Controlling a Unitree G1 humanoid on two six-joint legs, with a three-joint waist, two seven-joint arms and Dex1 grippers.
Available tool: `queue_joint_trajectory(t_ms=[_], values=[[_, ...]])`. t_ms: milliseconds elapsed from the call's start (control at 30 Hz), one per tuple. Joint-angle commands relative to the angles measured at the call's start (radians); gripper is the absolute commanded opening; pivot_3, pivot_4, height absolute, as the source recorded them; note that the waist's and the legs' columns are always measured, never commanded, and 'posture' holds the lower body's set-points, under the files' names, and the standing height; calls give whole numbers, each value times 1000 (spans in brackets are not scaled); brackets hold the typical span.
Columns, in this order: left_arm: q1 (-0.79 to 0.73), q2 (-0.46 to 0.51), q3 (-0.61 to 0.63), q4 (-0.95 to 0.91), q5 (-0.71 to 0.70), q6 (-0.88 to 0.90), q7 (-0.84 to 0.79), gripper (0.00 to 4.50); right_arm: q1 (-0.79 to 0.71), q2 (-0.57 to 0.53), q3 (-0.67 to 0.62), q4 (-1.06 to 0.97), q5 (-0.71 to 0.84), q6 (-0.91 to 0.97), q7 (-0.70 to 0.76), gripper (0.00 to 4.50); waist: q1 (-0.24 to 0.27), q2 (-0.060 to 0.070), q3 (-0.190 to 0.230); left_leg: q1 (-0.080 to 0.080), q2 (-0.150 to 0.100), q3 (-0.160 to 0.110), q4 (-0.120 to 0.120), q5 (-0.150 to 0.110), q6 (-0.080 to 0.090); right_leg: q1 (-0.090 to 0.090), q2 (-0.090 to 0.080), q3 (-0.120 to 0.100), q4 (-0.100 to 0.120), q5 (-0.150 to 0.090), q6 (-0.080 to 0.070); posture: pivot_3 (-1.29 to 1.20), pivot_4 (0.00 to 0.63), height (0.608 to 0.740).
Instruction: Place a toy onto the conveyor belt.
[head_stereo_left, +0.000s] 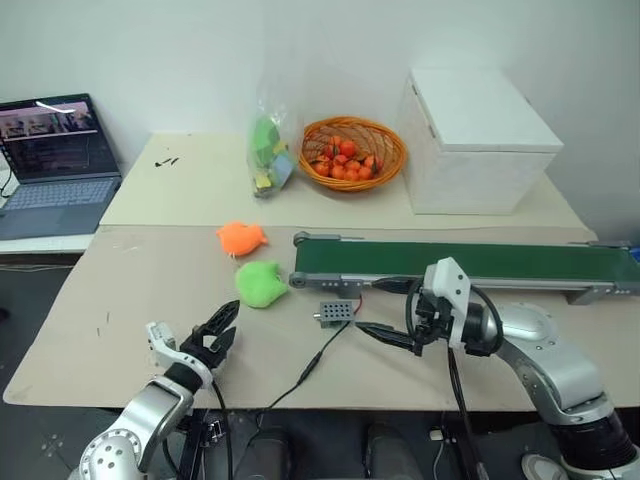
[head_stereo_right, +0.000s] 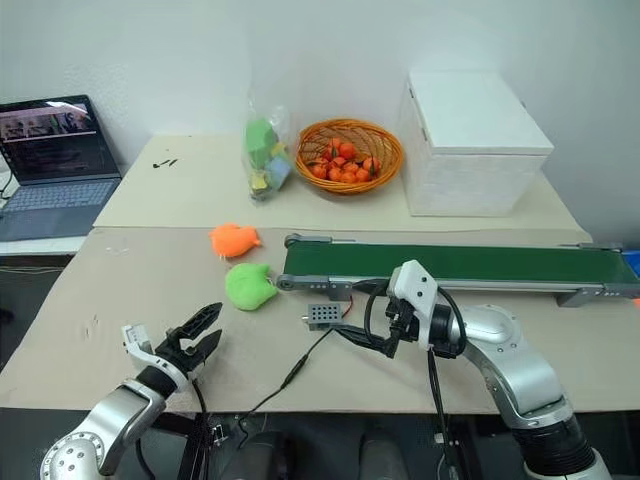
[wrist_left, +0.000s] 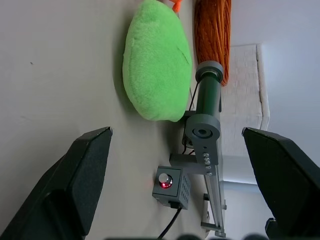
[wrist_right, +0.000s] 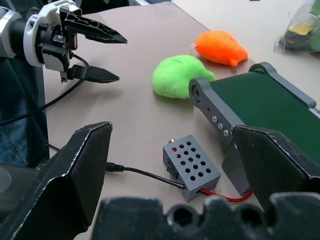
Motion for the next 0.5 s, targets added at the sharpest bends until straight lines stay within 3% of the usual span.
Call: queue_joint_trajectory(t_ms=[33,267,500], values=[[-111,-15,-46,50,33,-79,14,4467,-12,1,-37,-42,27,6,-9,4500,6,0,0,1,0,0,0,0,0,2,0,-2,-1,-2,-4,0,150,727],[-287,-16,-64,174,122,-186,13,4467,-12,0,-47,-43,29,11,-11,4500,8,0,0,-1,-1,-1,0,1,-1,2,0,-4,-2,0,0,0,150,727],[-223,-30,-81,121,64,-145,-9,4467,-18,7,-58,-41,31,15,-24,4500,2,0,0,-1,-1,-4,-2,0,0,2,0,-4,-5,-1,0,0,150,727]])
